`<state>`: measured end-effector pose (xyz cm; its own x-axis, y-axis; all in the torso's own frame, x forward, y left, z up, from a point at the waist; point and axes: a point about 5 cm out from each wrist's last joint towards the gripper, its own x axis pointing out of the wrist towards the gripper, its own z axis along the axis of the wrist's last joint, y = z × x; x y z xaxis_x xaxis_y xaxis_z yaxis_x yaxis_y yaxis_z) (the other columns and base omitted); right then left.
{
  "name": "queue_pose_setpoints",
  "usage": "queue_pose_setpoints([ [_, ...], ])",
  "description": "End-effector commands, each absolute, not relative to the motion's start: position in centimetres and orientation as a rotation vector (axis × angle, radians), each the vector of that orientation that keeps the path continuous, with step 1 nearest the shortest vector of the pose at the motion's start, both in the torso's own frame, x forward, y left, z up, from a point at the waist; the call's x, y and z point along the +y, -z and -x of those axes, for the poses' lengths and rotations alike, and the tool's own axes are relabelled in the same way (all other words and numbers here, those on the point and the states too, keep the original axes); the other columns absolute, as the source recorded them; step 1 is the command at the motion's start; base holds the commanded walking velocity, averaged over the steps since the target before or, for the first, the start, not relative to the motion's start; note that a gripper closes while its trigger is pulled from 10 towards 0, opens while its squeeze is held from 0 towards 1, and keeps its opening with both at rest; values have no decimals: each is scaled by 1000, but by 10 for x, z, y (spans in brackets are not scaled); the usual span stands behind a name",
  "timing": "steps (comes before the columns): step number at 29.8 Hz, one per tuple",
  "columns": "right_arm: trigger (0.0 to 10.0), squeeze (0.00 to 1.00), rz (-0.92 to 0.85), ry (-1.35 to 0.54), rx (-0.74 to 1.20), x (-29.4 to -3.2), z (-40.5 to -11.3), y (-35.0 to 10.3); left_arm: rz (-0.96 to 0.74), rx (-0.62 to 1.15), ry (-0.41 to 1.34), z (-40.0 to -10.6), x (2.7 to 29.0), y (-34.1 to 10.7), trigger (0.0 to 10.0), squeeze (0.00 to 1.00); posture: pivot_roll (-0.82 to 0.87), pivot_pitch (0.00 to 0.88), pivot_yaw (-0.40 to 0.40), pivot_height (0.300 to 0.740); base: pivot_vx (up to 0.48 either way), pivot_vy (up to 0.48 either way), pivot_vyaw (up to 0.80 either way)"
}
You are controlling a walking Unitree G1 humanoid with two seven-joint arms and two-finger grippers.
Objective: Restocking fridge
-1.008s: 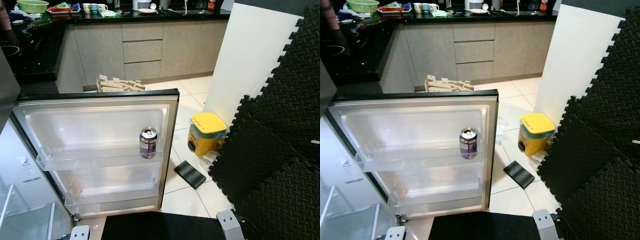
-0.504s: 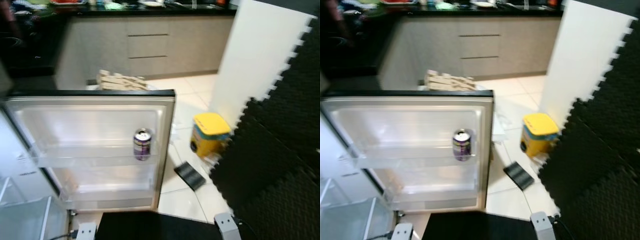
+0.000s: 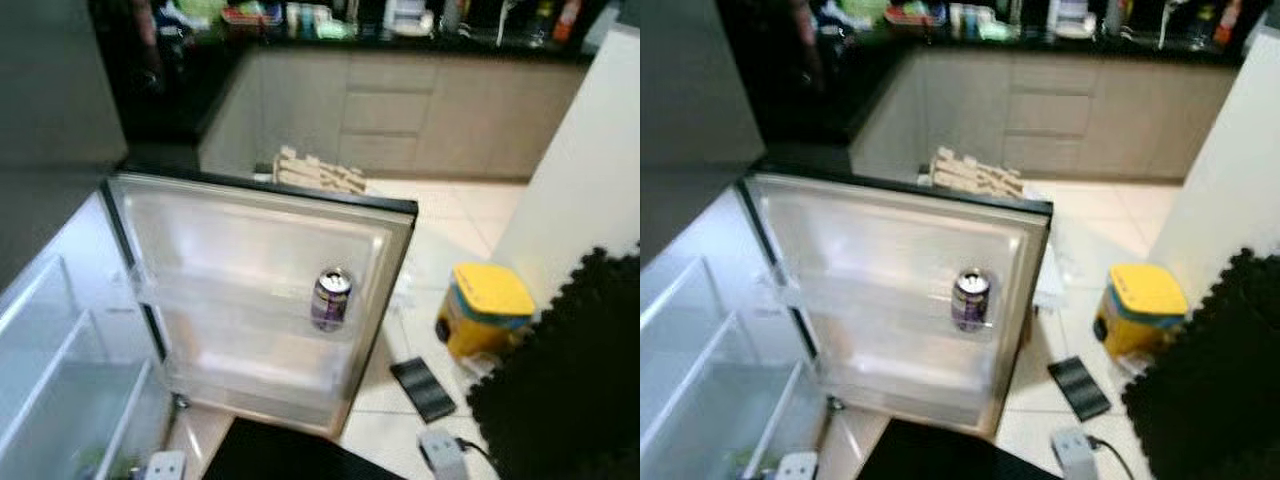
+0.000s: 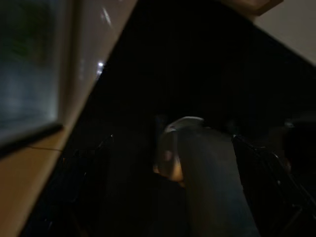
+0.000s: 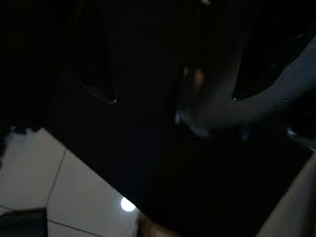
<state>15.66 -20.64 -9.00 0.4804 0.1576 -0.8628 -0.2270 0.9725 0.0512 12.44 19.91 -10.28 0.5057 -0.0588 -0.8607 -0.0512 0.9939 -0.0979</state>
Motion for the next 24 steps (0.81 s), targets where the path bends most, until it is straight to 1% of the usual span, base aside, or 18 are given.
queue_pose_setpoints([
  [1, 10000, 0, 75, -210, 1045, -212, -156, 89, 120, 1053, 14, -123, 194, 104, 10000, 0, -55, 0, -37, 740, 0, -428, 656],
  [2, 10000, 0, 75, -210, 1045, -212, -156, 89, 120, 1053, 14, -123, 194, 104, 10000, 0, -55, 0, -37, 740, 0, -428, 656],
  [7, 10000, 0, 100, -182, 1054, -214, -157, 89, 122, 1050, 16, -124, 193, 104, 10000, 0, -56, 0, -35, 740, 0, -436, 0],
  [17, 10000, 0, 85, -163, 1062, -215, -154, 91, 125, 1055, 12, -123, 194, 104, 10000, 0, -61, 0, -29, 740, 0, -450, 0],
  [23, 10000, 0, 76, -174, 1055, -213, -154, 91, 125, 1056, 13, -123, 194, 104, 10000, 0, -63, 0, -27, 740, 0, -452, 0],
  [24, 10000, 0, 66, -184, 1051, -212, -154, 90, 125, 1056, 12, -123, 194, 104, 10000, 0, -63, 0, -26, 740, 0, -450, 631],
])
